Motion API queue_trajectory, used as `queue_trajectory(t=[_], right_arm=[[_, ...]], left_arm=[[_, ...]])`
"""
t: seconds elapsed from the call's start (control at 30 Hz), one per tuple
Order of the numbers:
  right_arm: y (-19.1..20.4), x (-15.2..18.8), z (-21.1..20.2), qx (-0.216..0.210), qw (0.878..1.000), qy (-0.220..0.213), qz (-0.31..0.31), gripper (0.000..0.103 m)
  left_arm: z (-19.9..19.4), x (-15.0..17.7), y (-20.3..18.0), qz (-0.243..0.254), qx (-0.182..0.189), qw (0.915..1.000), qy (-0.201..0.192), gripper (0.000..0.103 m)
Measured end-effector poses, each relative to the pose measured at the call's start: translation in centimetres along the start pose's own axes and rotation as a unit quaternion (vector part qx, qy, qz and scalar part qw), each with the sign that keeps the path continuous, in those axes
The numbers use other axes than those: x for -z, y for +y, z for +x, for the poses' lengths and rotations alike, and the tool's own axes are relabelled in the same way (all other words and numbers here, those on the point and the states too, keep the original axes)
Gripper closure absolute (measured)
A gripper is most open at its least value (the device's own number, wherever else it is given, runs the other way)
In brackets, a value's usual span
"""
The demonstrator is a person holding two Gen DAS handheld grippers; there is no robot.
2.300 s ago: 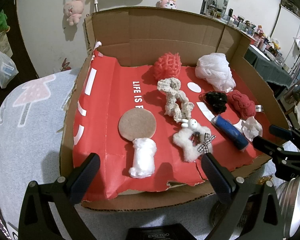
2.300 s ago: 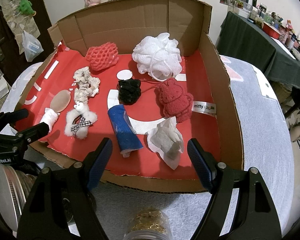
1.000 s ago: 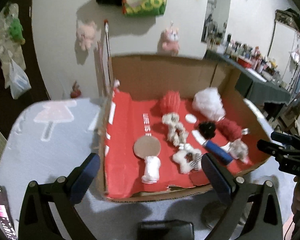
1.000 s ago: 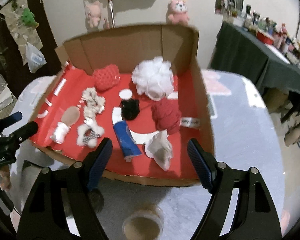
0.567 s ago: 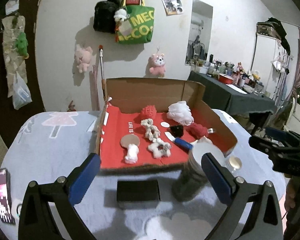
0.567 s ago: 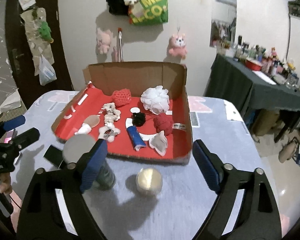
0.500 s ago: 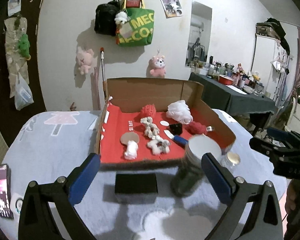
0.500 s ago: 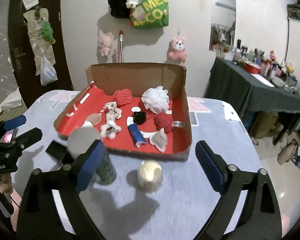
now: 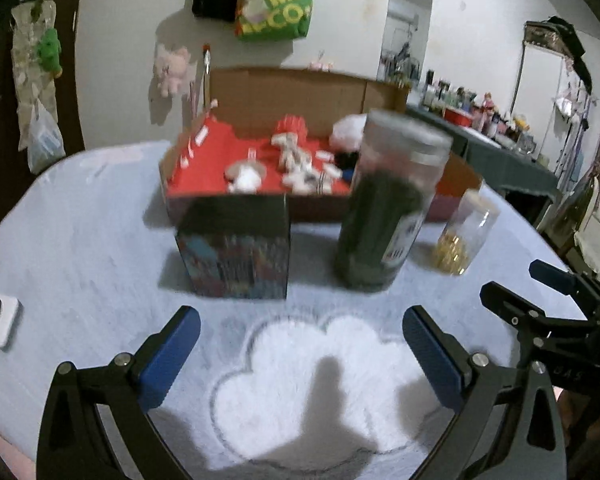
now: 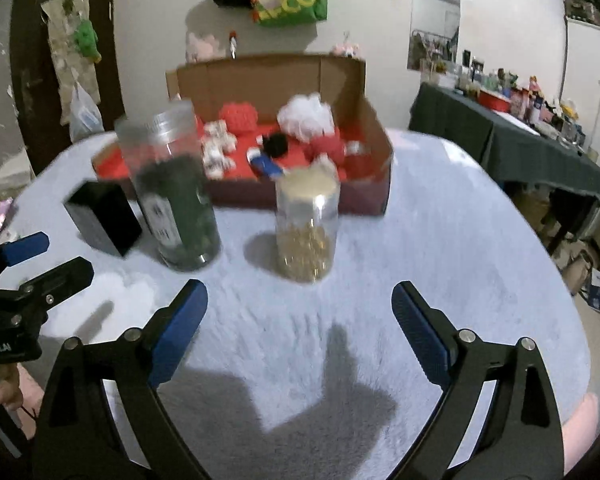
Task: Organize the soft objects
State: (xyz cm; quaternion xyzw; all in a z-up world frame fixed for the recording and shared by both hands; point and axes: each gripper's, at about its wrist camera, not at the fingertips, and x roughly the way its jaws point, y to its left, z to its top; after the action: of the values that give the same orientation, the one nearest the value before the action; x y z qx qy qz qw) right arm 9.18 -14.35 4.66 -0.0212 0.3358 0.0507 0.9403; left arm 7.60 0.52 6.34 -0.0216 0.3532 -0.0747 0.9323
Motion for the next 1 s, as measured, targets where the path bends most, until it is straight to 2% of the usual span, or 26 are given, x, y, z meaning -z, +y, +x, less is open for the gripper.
queue_trajectory(t=[0.17, 0.37, 0.63, 1.0], right_arm=[[-0.1, 1.3, 2.0, -0.006, 0.999, 0.036, 0.012, 0.009], [-0.5, 2.1, 3.0, 0.002, 0.998, 0.053, 0.021, 0.009], [-0.5, 2.1, 3.3, 0.011, 0.998, 0.055, 0.018, 0.007], [-0.5, 2.1, 3.3, 0.010, 0.998, 0.055, 0.019, 0.006]], left_arm=[[1.6, 1.1, 0.0, -0.001, -0.015, 0.9997, 0.019, 0.000], [3.2, 1.7, 0.7, -0.017, -0.032, 0.9980, 0.052, 0.000], [3.6, 2.2, 0.2, 0.002, -0.063, 0.9964, 0.055, 0.000], [3.6, 2.2, 0.2, -0.005, -0.064, 0.9964, 0.055, 0.000]])
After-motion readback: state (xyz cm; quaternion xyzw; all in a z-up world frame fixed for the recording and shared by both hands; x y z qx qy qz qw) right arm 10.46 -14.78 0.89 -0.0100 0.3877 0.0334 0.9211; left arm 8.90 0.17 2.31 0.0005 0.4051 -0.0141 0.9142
